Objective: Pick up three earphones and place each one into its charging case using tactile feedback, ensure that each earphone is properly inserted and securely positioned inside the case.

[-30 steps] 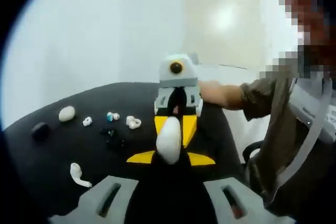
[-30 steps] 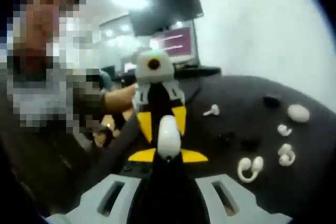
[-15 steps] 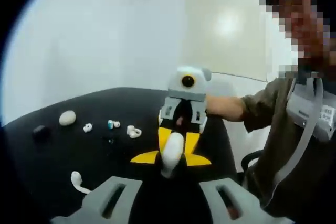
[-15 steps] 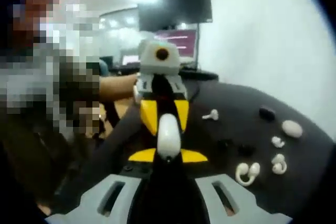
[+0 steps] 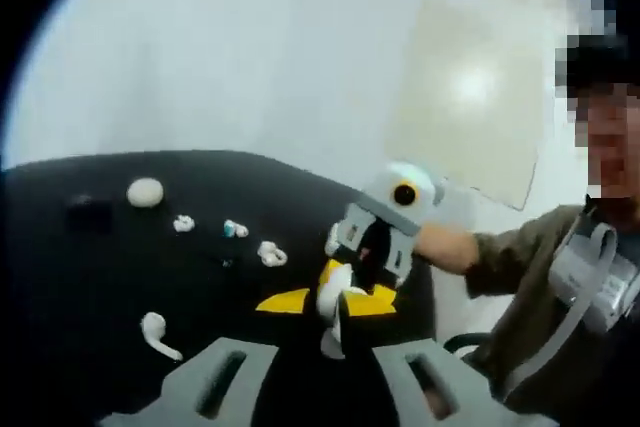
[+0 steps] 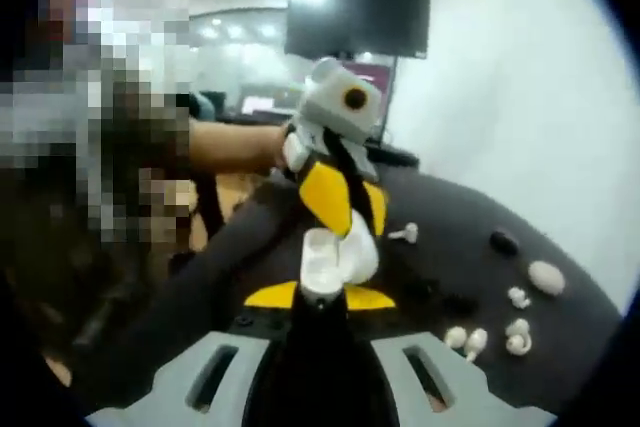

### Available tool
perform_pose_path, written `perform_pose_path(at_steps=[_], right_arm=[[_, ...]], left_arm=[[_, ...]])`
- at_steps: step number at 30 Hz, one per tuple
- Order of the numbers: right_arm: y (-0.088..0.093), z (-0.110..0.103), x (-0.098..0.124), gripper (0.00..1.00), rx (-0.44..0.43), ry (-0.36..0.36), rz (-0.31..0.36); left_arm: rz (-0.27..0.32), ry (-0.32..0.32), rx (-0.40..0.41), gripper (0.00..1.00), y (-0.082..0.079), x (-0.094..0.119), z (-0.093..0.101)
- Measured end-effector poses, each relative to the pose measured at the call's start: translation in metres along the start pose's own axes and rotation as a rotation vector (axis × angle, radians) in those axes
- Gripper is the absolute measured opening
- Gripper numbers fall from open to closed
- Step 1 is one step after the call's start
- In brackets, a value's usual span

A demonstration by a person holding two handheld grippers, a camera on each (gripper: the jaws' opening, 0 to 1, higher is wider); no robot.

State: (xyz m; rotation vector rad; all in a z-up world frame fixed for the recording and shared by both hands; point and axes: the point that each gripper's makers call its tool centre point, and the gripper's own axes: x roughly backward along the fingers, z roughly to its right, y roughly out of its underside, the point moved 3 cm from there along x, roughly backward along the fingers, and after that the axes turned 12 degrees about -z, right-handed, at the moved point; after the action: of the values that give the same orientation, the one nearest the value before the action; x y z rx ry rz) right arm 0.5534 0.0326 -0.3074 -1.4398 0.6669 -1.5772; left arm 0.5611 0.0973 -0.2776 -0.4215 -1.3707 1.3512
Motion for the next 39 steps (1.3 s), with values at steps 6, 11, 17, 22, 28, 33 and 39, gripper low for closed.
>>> perform_pose_path(at_steps=[6,11,17,22,28,33,39], right_arm=[[0.001,0.003,-0.001,0.17,-0.045,-0.019,0.007],[0.001,0.002,-0.001,0.17,-0.056,-0.024,0.008],[0.001,0.001,-0.001,0.17,-0.062,-0.027,0.011],[0.001,-0.001,-0.001,0.17,-0.062,-0.028,0.013],[0.001,-0.002,-0.001,0.17,-0.057,-0.027,0.014],[0.001,-0.003,-0.001,0.17,-0.056,-0.026,0.015],[0.000,-0.003,-0.002,0.17,-0.058,-0.029,0.016]], left_arm=[[0.137,-0.126,0.036,0.17,-0.027,0.042,-0.025],[0.143,-0.283,0.114,0.12,-0.030,0.080,-0.078],[-0.106,-0.240,0.105,0.17,0.000,0.060,-0.091],[-0.160,-0.246,0.090,0.16,0.011,0.051,-0.096],[-0.081,-0.246,0.068,0.20,0.005,0.046,-0.094],[-0.131,-0.313,0.023,0.20,0.018,0.042,-0.105],[-0.095,-0.330,0.070,0.15,0.024,0.063,-0.116]])
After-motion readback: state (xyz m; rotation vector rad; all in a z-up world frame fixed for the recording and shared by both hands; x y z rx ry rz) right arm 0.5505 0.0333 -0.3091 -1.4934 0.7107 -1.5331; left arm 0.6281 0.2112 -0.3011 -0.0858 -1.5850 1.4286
